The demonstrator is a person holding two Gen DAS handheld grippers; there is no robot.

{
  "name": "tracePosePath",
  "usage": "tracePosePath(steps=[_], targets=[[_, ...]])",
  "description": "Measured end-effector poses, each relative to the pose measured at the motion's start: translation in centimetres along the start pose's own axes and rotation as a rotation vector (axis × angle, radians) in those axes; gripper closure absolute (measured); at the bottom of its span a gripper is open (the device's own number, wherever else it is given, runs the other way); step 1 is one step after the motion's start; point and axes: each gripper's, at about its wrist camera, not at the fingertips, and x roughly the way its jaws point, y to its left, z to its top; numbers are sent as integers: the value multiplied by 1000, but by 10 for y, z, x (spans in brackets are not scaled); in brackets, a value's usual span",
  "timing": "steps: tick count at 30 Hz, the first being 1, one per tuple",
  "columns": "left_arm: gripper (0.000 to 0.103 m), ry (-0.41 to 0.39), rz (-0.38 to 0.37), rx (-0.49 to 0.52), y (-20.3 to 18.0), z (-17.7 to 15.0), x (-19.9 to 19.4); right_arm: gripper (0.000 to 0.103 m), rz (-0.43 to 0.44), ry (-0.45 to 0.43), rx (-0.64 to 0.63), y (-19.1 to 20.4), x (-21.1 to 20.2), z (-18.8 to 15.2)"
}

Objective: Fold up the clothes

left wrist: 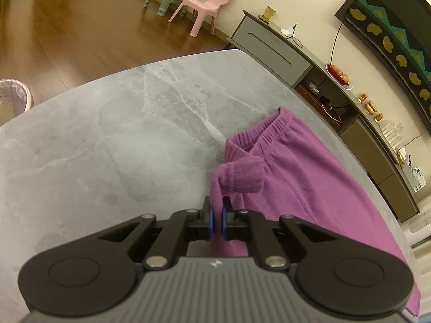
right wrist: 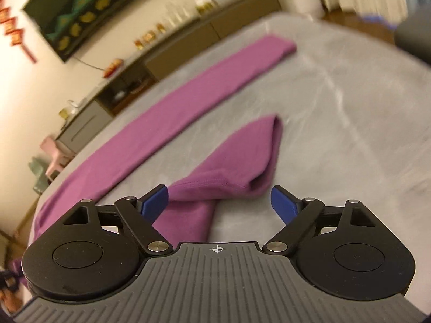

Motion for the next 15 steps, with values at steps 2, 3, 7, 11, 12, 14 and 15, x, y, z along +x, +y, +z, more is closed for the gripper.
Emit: tracePosePath(steps=[2, 3, 7, 11, 12, 14, 15], targets=[[96, 2, 7, 13, -1, -1, 2, 41, -57, 35, 37, 3, 20, 3], [96, 3, 10, 17, 0, -1, 2, 74, -56, 40, 31, 7, 26, 6], [96, 5, 18, 11, 6, 0, 3, 103, 61, -177, -129, 35, -11, 18], [96, 11, 28, -5, 16, 1, 5, 103, 134, -510, -255, 40, -89, 22], [96, 14, 29, -10, 17, 1, 6, 103, 87, -498, -196, 23, -92, 23], [96, 18, 25, -19, 17, 2, 7, 103, -45, -357, 2, -27, -78, 24], [96, 17, 23, -21, 17, 2, 6, 95, -112, -263, 121, -55, -68, 23]])
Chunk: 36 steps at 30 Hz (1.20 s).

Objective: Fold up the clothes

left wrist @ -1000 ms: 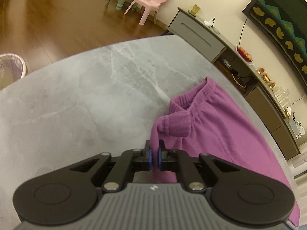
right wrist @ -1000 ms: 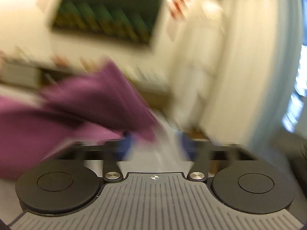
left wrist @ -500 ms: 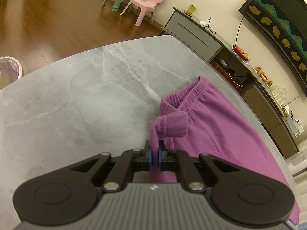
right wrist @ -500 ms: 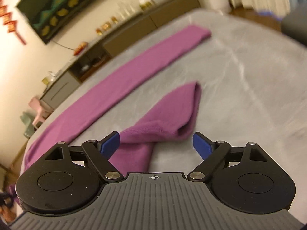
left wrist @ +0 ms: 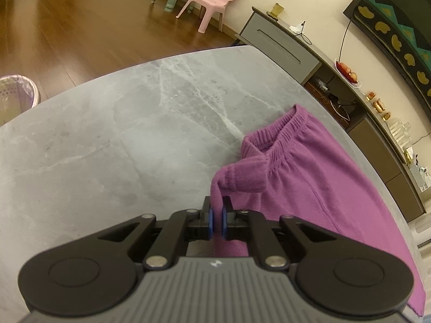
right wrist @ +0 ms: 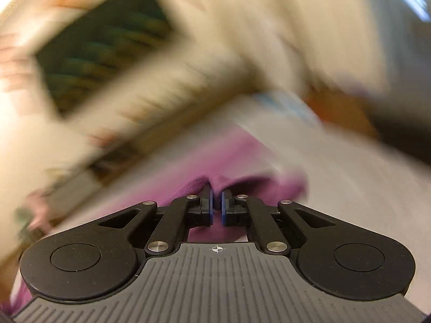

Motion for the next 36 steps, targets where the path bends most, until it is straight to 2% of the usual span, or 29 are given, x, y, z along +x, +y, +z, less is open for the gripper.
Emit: tracePosePath(steps=[1, 3, 4, 5, 7, 9, 11, 12, 14, 17, 18, 20, 21, 22, 23, 24, 25, 26, 27, 28, 29, 30, 31, 32, 33, 35, 36], targets=[[96, -2, -2, -1, -1, 0, -1, 95, -37, 109, 128, -30, 12, -2], [96, -7, -7, -3, -5, 0, -2, 93, 20, 163, 294, -67, 14, -5], [96, -11, -8, -3, -7, 0, -3, 91, 20, 155, 295, -73, 9, -4], [96, -16, -8, 0, -9, 0, -4, 85, 5, 140, 258, -71, 4, -3], [96, -22, 1, 15, -13, -2, -5, 51, -1, 124, 153, -56, -1, -3], [96, -24, 14, 31, -15, -3, -5, 44, 19, 133, 6, -31, -7, -5], [96, -19, 17, 31, -14, -4, -4, 27, 6, 155, -174, -2, -4, -14], [96, -15, 16, 28, -13, -4, -3, 15, -6, 170, -258, 12, -1, -19], [96, -8, 17, 28, -13, -4, -2, 13, -64, 193, -400, 30, 9, -29], [96, -3, 23, 39, -14, -5, 0, 13, -195, 220, -471, 35, 34, -32], [96, -3, 25, 45, -15, -6, 1, 15, -213, 239, -480, 35, 44, -30], [96, -5, 33, 54, -16, -7, 1, 35, -220, 247, -484, 38, 54, -24], [96, -12, 41, 52, -16, -7, 1, 80, -205, 240, -480, 41, 55, -19], [97, -20, 52, 49, -14, -7, 0, 103, -152, 229, -475, 44, 59, -13], [97, -31, 68, 45, -11, -6, 0, 103, -98, 208, -470, 48, 60, -6], [97, -41, 84, 41, -8, -4, -1, 103, -47, 128, -478, 56, 49, 2], [97, -43, 92, 34, -6, -4, 0, 103, -32, 39, -516, 66, 37, 9], [97, -35, 93, 25, -3, -3, 1, 103, -22, -50, -551, 77, 27, 16], [97, -29, 95, 23, -2, -3, 2, 103, -42, -85, -558, 80, 26, 21], [97, -25, 99, 30, -3, -4, 2, 103, -77, -83, -545, 77, 36, 26], [97, -21, 103, 38, -5, -5, 2, 101, -112, -81, -532, 73, 46, 31], [97, -17, 107, 45, -6, -5, 3, 82, -144, -75, -517, 69, 55, 35], [97, -13, 111, 52, -7, -6, 3, 54, -156, -49, -487, 62, 65, 36], [97, -14, 115, 61, -9, -6, 2, 46, -167, -22, -457, 54, 75, 38], [97, -19, 117, 68, -12, -7, 1, 46, -173, -2, -427, 47, 83, 40], [97, -24, 113, 68, -16, -7, 0, 36, -112, -17, -356, 40, 66, 45], [96, -25, 110, 68, -17, -7, -1, 27, -81, -18, -324, 37, 56, 47]])
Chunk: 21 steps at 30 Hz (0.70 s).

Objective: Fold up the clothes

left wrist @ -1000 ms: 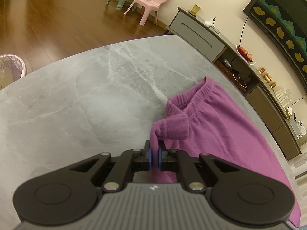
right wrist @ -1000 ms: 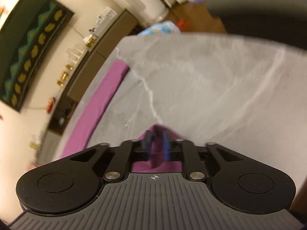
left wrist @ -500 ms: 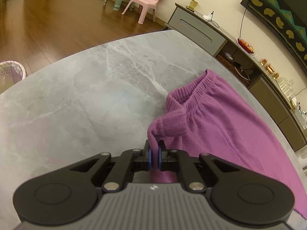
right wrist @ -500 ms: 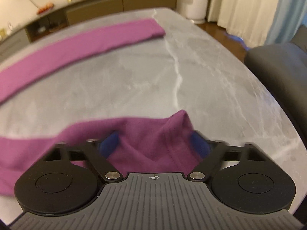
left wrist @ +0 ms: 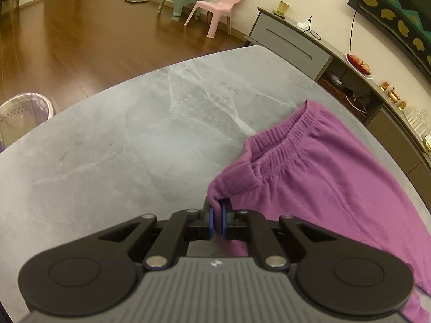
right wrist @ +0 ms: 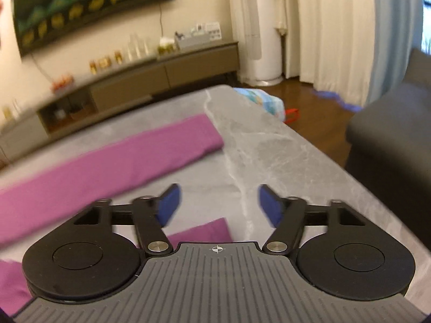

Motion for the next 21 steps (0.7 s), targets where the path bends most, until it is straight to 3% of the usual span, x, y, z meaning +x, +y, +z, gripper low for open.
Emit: tracePosePath(steps=[2, 5, 9, 12, 15, 21], targets=[[96, -2, 1, 2, -1, 1, 0, 24, 39, 22, 6, -7, -14, -6], [96, -1, -2, -10, -4, 1, 3, 24, 88, 126, -67, -10, -28, -31], [96, 3, -8, -15, -9, 0, 4, 19, 255, 86, -401, 40, -37, -66], [96, 4, -6, 0, -12, -3, 4, 19, 323, 108, -607, 81, -30, -89], [97, 8, 0, 9, -11, -4, 4, 24, 345, 128, -696, 109, -16, -97], [97, 12, -6, 12, -7, -3, 0, 47, 398, 204, -710, 128, 17, -104]])
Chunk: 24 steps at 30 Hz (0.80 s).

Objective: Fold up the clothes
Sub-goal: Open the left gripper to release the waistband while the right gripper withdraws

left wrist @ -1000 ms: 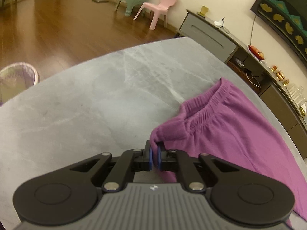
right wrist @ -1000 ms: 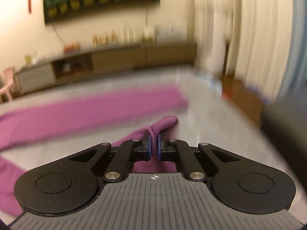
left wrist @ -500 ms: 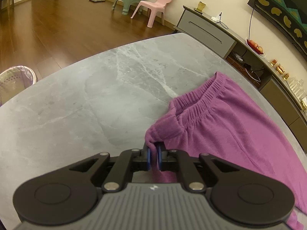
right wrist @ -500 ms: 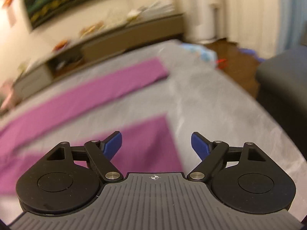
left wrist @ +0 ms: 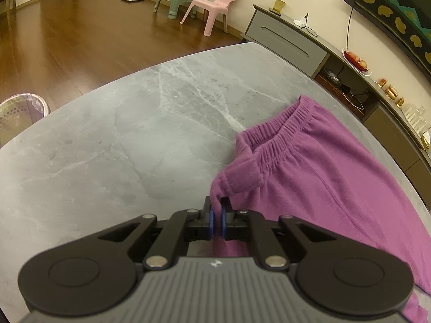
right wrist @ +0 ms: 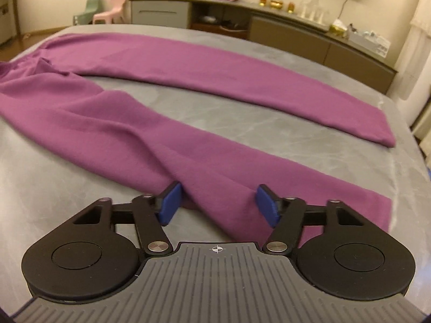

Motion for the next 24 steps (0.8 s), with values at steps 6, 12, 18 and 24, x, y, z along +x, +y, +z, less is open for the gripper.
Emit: tracePosePath(steps=[6, 12, 18, 24], targets=[[97, 14, -16, 11, -3, -2, 1, 46, 7, -29, -77, 21, -5, 0], [100, 22, -64, -3, 0, -3, -6, 103, -61, -116, -96, 22, -38, 12], [100, 70, -114, -29, 28, 0, -16, 103, 52, -21, -117, 9, -92, -47], [60, 6, -27, -35, 14, 5, -36, 69, 166, -22, 76, -33, -117, -63]])
